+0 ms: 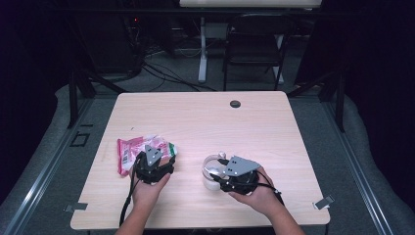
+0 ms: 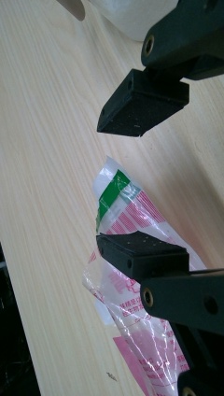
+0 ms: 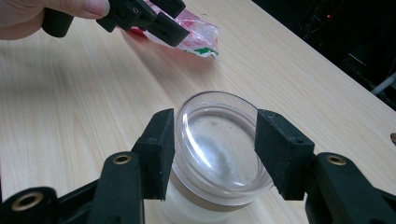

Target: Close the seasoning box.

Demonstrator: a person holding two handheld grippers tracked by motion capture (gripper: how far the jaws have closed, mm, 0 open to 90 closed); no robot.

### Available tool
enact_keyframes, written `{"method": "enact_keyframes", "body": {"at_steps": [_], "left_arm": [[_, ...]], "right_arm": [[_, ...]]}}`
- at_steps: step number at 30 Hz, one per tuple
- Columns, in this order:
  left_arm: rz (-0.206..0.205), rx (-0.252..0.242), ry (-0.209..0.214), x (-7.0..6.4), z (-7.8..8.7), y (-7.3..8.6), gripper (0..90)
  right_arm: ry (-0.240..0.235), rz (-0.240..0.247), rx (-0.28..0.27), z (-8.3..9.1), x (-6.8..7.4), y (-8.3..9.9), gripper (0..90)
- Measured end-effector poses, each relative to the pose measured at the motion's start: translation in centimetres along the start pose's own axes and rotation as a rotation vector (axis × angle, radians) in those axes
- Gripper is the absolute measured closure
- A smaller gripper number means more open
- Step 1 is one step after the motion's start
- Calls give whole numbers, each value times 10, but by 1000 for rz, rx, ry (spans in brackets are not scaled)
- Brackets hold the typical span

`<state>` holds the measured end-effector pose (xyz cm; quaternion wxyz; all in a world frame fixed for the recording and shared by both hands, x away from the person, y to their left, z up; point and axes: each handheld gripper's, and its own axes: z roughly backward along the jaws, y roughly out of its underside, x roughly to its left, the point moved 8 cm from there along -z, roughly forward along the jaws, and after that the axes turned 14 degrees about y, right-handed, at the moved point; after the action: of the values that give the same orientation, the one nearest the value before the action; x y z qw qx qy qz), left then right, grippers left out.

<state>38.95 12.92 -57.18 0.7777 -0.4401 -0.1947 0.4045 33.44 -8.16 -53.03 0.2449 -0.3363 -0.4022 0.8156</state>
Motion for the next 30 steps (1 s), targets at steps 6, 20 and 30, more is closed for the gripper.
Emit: {"method": "enact_keyframes", "body": {"at_steps": [6, 20, 30], "left_arm": [[0, 0, -1, 0, 0, 0, 398], [6, -2, -3, 2, 1, 0, 399], [13, -11, -7, 4, 2, -1, 400]], "right_arm": [[0, -27, -5, 2, -5, 0, 479], [50, -145, 10, 3, -32, 7, 482], [130, -247, 39, 6, -62, 20, 482]]}}
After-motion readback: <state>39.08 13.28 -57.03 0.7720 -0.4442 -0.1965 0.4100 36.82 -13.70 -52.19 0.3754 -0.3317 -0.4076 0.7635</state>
